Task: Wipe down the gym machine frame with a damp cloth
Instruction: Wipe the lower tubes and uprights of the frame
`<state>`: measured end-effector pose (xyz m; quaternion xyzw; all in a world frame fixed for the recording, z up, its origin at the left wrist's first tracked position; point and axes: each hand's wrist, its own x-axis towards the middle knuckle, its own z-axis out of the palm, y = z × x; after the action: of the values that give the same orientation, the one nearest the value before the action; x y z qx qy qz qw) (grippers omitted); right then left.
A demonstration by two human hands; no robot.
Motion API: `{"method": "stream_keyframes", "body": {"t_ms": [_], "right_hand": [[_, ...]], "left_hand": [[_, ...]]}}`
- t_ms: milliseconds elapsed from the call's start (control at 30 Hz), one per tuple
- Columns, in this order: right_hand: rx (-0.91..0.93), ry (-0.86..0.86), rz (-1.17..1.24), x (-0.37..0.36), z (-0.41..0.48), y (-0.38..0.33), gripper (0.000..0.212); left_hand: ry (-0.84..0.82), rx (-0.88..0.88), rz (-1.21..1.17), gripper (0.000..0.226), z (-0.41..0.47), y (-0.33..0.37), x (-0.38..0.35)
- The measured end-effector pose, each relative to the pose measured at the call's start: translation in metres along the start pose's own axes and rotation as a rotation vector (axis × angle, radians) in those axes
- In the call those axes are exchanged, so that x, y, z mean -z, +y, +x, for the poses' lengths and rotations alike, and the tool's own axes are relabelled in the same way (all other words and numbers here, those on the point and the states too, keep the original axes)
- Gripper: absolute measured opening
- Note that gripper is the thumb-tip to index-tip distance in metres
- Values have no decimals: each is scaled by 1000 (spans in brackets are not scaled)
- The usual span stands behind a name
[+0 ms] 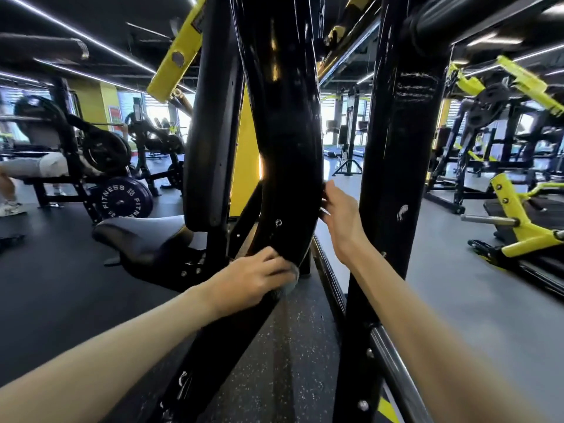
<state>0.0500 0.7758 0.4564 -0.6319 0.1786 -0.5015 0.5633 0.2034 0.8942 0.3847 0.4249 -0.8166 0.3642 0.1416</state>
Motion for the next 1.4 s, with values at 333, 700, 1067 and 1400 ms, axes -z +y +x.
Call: {"method": "stream_keyframes", "body": {"t_ms": [333, 700, 1067, 1400], "right_hand": [[-70, 17, 60, -17, -20, 42, 37], [-52, -56, 5, -9, -24, 36, 57], [-18, -19, -32, -11, -20, 44, 57], [-38, -19, -14, -9, -19, 46, 45]], "left_hand": [[212, 224, 15, 25, 11, 11, -7], [367, 311, 58, 22, 21, 0, 5], [337, 331, -3, 23, 10, 18, -13], [458, 468, -18, 23, 13, 19, -21]]}}
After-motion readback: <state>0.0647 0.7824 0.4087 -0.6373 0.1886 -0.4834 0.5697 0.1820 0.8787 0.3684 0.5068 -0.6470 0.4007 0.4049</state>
